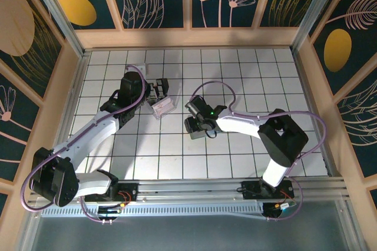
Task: Take the credit cards out of the card holder
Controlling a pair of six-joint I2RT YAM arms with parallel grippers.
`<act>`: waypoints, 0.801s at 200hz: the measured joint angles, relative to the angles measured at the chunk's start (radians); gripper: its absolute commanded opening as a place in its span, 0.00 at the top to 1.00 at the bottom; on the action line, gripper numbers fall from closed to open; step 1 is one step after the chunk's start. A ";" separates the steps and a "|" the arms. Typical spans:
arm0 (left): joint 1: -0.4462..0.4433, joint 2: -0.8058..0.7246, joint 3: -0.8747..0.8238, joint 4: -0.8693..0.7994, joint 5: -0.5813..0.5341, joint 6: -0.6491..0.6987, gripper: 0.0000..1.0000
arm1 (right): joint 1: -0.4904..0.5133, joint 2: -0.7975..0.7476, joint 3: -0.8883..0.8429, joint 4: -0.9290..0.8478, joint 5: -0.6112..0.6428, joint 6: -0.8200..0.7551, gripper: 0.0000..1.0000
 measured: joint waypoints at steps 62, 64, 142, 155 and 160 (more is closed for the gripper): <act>0.000 0.000 -0.003 0.000 -0.013 -0.003 0.01 | 0.019 0.001 -0.001 -0.021 0.001 0.003 0.41; 0.000 0.000 -0.003 0.000 -0.013 -0.003 0.01 | 0.019 0.002 -0.001 -0.021 0.002 0.003 0.41; 0.000 0.000 -0.003 0.000 -0.013 -0.005 0.01 | 0.021 0.045 -0.012 -0.022 0.031 0.029 0.47; 0.000 0.000 -0.003 0.000 -0.013 -0.005 0.01 | 0.021 0.047 -0.012 -0.021 0.035 0.032 0.49; 0.000 0.000 -0.003 0.000 -0.013 -0.005 0.01 | 0.021 0.047 -0.012 -0.021 0.037 0.034 0.50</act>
